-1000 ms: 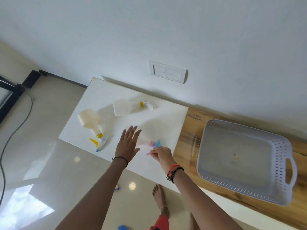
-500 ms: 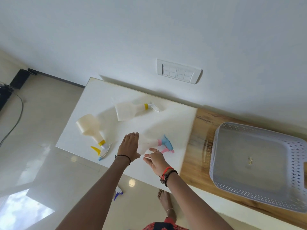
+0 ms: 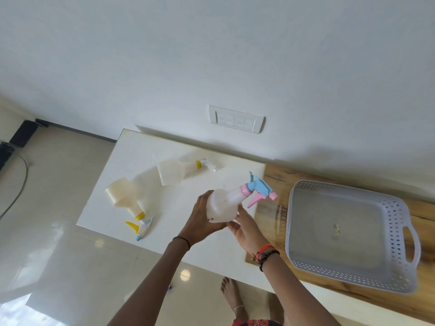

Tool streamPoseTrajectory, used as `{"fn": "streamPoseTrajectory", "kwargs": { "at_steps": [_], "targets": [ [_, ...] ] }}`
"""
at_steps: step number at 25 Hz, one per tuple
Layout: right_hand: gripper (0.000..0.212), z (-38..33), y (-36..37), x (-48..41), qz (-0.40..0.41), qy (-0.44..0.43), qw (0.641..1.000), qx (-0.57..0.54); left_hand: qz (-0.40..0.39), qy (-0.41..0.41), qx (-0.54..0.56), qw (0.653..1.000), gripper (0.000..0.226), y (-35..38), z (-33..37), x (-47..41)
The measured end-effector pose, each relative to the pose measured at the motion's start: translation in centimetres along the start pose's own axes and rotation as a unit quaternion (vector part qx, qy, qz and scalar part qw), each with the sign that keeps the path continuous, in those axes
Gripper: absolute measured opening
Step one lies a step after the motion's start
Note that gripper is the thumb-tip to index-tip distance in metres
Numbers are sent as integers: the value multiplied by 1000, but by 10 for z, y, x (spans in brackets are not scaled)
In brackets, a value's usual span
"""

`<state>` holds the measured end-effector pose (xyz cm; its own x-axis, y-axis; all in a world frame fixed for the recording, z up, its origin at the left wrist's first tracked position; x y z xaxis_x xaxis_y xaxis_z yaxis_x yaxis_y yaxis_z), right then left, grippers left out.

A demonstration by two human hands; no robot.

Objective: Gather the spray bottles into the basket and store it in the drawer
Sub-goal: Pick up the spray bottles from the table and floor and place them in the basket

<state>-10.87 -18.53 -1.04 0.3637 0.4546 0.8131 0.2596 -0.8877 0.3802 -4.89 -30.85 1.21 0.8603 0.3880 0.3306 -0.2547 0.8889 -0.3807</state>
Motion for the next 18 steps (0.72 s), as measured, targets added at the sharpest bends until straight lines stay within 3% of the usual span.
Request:
{"fn": "streamPoseTrajectory", "kwargs": {
  "at_steps": [6, 10, 18],
  "targets": [
    [20, -71, -68, 36, 72, -98, 991, 57, -45, 19, 39, 998, 95, 60, 66, -29],
    [29, -98, -129, 54, 124, -127, 982, 60, -49, 67, -67, 994, 98, 109, 105, -48],
    [22, -113, -216, 60, 178, -135, 973, 51, -91, 18, -75, 993, 86, 205, 121, -66]
  ]
}}
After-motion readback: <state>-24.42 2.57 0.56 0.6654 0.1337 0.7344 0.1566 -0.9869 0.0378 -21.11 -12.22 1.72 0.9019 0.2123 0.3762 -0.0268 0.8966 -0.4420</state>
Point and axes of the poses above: each hand's wrist, its own x-axis away from the middle knuckle, its own y-axis out of the palm, z = x × y, the point moved 5 cm from there along -x, towards the middle knuckle, and after that the axes turned 6 degrees about x, right-handed, at the moved point
